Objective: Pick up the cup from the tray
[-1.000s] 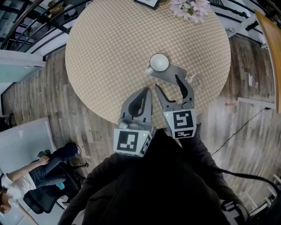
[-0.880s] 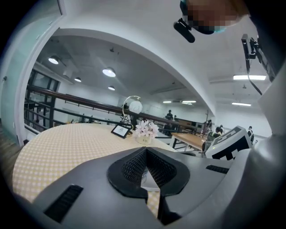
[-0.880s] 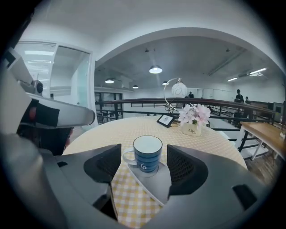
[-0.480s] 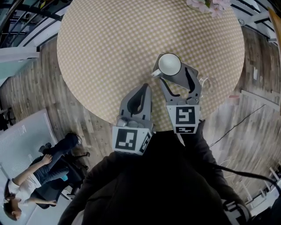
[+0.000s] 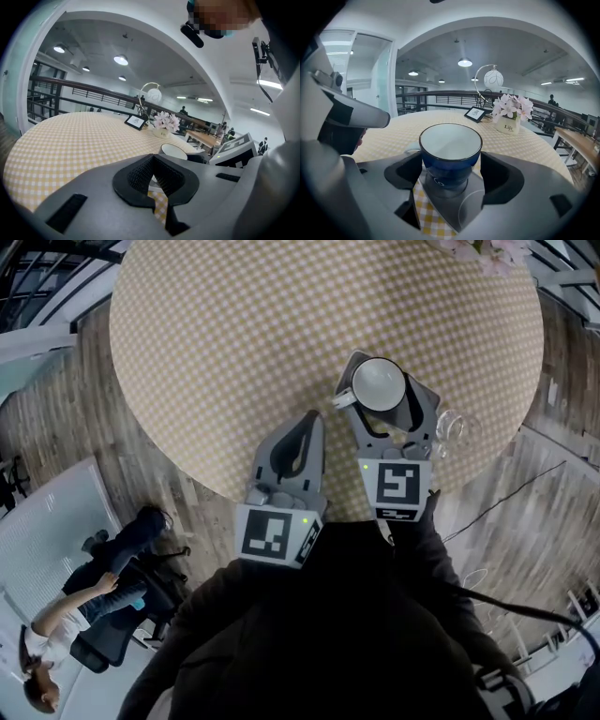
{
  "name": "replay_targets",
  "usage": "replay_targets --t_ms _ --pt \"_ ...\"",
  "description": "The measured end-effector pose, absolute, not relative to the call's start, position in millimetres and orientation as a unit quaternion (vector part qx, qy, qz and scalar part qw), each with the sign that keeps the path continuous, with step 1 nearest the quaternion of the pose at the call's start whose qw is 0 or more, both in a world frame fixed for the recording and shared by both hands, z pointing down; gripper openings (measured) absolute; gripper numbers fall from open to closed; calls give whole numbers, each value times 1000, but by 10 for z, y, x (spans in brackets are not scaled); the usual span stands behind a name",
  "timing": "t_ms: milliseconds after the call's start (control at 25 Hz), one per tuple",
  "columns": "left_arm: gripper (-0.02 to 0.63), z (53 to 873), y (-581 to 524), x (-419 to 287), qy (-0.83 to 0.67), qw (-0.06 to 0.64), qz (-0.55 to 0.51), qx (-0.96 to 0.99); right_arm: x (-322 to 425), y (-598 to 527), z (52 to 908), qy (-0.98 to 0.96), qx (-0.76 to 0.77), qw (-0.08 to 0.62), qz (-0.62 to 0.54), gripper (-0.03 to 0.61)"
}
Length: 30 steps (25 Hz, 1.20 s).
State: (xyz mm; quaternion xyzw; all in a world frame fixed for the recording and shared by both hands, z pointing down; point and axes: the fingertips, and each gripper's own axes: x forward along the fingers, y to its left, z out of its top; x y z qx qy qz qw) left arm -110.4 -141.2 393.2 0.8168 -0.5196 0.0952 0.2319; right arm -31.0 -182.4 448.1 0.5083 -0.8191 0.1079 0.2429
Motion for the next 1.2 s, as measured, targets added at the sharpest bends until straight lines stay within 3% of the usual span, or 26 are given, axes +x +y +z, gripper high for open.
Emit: replay_targets --t_ms 960,1200 --pt "5 3788 -1390 -1385 -530 231 74 813 -382 -1887 4408 -800 542 233 109 341" --pt "5 3615 -1330 -1485 -539 197 67 816 -552 -1921 4143 -817 531 211 85 341"
